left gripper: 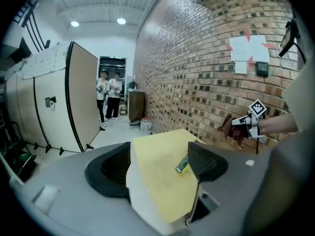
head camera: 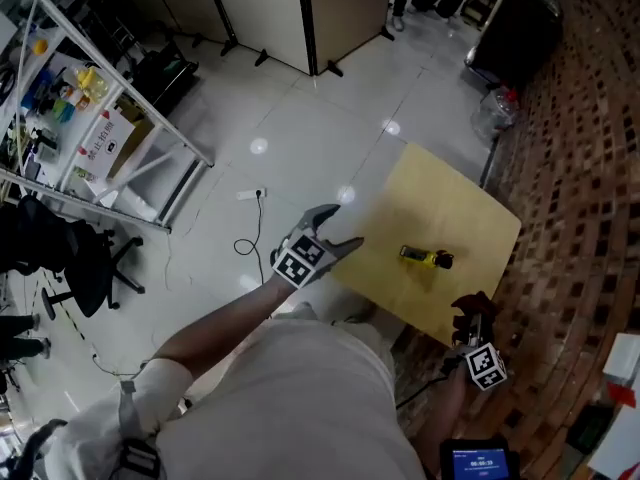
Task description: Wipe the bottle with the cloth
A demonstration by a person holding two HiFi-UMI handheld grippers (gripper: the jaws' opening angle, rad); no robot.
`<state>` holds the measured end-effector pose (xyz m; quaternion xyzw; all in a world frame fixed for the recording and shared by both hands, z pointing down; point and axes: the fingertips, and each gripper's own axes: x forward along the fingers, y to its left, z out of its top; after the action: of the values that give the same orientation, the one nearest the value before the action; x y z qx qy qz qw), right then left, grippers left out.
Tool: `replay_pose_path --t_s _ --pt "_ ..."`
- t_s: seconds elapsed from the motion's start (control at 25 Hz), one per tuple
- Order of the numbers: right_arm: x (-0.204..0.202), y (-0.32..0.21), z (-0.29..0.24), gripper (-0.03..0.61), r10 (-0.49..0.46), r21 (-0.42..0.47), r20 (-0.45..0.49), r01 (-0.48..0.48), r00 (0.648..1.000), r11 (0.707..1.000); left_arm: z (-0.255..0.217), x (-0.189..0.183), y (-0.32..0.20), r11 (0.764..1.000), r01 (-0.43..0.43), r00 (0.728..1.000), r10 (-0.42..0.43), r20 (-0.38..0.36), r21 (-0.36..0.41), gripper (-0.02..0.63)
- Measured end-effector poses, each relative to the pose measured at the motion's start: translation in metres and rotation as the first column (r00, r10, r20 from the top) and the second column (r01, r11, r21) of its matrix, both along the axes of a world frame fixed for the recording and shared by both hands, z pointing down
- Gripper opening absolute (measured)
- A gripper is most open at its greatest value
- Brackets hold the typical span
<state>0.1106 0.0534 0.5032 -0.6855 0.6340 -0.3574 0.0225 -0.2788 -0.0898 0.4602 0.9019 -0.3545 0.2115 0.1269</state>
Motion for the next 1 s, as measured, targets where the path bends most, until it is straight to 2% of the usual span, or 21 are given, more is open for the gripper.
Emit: replay_pose_path --t_s 0.2,0.4,0.56,0.8,1.0 --pt "-0.029 0.015 -0.06 0.083 0.041 0.1 -0.083 -0.032 0.996 0.994 -0.028 -0.086 0.003 0.996 0.078 0.995 -0.075 -0.072 0.036 0.379" --pt "-0.078 0.04 -0.11 0.083 0.037 0.223 -0.138 -0.005 0.99 0.975 -0.028 -0.137 0.025 0.995 0.084 0.991 -0.078 -0.106 0.05 0.37" --pt "-0.114 0.062 -0.146 0.083 0.021 0.323 -0.182 0.039 0.983 0.946 -0.024 -0.145 0.04 0.996 0.073 0.988 -0.066 -0.138 0.042 0.362" --pt "-0.16 0.1 -0.165 0.083 -0.009 0.416 -0.242 0.113 0.97 0.902 -0.035 -0.13 0.078 0.997 0.03 0.992 -0.02 -0.126 0.076 0.339" --pt "-0.175 0.135 -0.157 0.083 -0.041 0.413 -0.241 0.141 0.97 0.9 -0.036 -0.117 0.122 0.998 0.051 0.99 -0.045 -0.137 0.04 0.235"
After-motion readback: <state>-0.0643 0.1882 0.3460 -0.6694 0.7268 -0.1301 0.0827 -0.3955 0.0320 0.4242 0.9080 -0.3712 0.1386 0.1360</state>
